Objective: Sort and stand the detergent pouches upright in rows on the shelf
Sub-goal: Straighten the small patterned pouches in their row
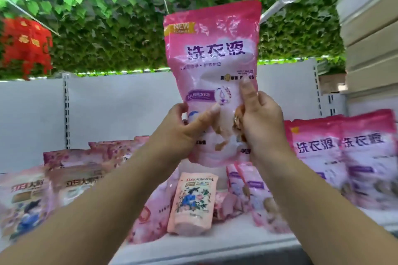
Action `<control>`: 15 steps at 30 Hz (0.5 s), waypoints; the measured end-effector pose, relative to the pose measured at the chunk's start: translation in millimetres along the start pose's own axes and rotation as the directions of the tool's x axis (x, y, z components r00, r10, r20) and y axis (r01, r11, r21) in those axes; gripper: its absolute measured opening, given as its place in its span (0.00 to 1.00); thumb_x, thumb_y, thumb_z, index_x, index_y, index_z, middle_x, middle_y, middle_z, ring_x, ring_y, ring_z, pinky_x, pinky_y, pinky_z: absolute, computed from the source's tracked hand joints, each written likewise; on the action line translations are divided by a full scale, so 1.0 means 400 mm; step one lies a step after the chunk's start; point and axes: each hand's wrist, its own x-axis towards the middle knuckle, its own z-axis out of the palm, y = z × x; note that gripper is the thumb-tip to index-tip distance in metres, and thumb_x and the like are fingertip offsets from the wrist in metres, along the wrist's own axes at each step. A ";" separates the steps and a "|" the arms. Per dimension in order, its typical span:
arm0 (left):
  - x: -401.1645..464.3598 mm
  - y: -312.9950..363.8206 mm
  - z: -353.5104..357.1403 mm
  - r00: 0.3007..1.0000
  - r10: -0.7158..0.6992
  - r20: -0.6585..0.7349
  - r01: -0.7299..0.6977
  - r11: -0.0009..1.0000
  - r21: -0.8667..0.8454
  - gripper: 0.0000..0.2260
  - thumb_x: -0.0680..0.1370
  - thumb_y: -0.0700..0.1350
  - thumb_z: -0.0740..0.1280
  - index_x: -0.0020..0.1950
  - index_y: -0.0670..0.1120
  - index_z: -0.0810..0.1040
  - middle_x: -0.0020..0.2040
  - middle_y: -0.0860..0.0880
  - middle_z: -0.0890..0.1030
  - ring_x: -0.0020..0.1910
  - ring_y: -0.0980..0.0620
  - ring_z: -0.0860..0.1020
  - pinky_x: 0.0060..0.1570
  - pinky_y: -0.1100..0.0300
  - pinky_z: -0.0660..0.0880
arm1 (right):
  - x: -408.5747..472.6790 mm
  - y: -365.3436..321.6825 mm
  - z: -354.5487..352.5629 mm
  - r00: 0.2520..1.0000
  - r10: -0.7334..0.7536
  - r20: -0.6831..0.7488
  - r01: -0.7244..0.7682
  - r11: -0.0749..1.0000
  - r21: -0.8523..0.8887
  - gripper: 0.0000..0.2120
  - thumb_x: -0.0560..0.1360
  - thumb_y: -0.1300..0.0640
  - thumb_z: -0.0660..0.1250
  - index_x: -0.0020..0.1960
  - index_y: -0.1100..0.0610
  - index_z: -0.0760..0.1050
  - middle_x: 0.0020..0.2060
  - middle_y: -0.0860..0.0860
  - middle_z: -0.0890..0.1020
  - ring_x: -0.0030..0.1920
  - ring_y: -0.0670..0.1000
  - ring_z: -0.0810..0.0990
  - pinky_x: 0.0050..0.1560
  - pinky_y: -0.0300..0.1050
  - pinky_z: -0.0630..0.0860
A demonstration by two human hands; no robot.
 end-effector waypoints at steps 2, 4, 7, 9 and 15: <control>-0.028 -0.027 0.045 1.000 -0.014 0.012 0.014 0.999 -0.039 0.30 0.58 0.57 0.68 0.55 0.44 0.73 0.45 0.43 0.82 0.40 0.46 0.82 0.35 0.55 0.79 | -0.036 0.003 -0.056 0.998 0.048 -0.032 -0.049 0.998 -0.038 0.19 0.74 0.40 0.59 0.34 0.53 0.64 0.26 0.49 0.67 0.25 0.47 0.65 0.27 0.41 0.63; -0.056 -0.049 0.098 0.998 -0.059 0.022 0.060 0.995 -0.084 0.27 0.58 0.57 0.69 0.52 0.45 0.74 0.47 0.41 0.82 0.44 0.43 0.82 0.41 0.51 0.80 | -0.066 0.007 -0.115 0.995 0.087 -0.057 -0.092 0.992 -0.089 0.18 0.75 0.41 0.59 0.34 0.52 0.65 0.25 0.49 0.67 0.25 0.47 0.65 0.29 0.42 0.63; -0.085 -0.078 0.176 0.995 -0.097 0.031 0.101 0.981 -0.164 0.22 0.60 0.55 0.69 0.49 0.46 0.75 0.42 0.46 0.82 0.38 0.48 0.81 0.33 0.60 0.77 | -0.095 0.003 -0.196 0.987 0.162 -0.019 -0.163 0.979 -0.126 0.15 0.75 0.42 0.57 0.42 0.53 0.68 0.19 0.45 0.67 0.20 0.43 0.64 0.23 0.38 0.64; -0.102 -0.102 0.230 0.992 -0.121 0.016 0.122 0.974 -0.189 0.17 0.63 0.52 0.70 0.48 0.48 0.76 0.40 0.48 0.82 0.36 0.51 0.80 0.34 0.61 0.76 | -0.112 -0.001 -0.251 0.979 0.204 0.009 -0.198 0.963 -0.184 0.16 0.77 0.42 0.55 0.52 0.55 0.70 0.20 0.43 0.72 0.20 0.45 0.69 0.21 0.40 0.65; -0.146 -0.197 0.385 0.969 -0.235 -0.075 0.224 0.966 -0.132 0.20 0.66 0.50 0.75 0.54 0.43 0.76 0.46 0.43 0.83 0.46 0.43 0.82 0.48 0.46 0.78 | -0.130 0.077 -0.413 0.908 0.417 0.022 -0.383 0.853 -0.354 0.27 0.79 0.42 0.48 0.73 0.54 0.60 0.69 0.53 0.68 0.67 0.53 0.68 0.63 0.45 0.64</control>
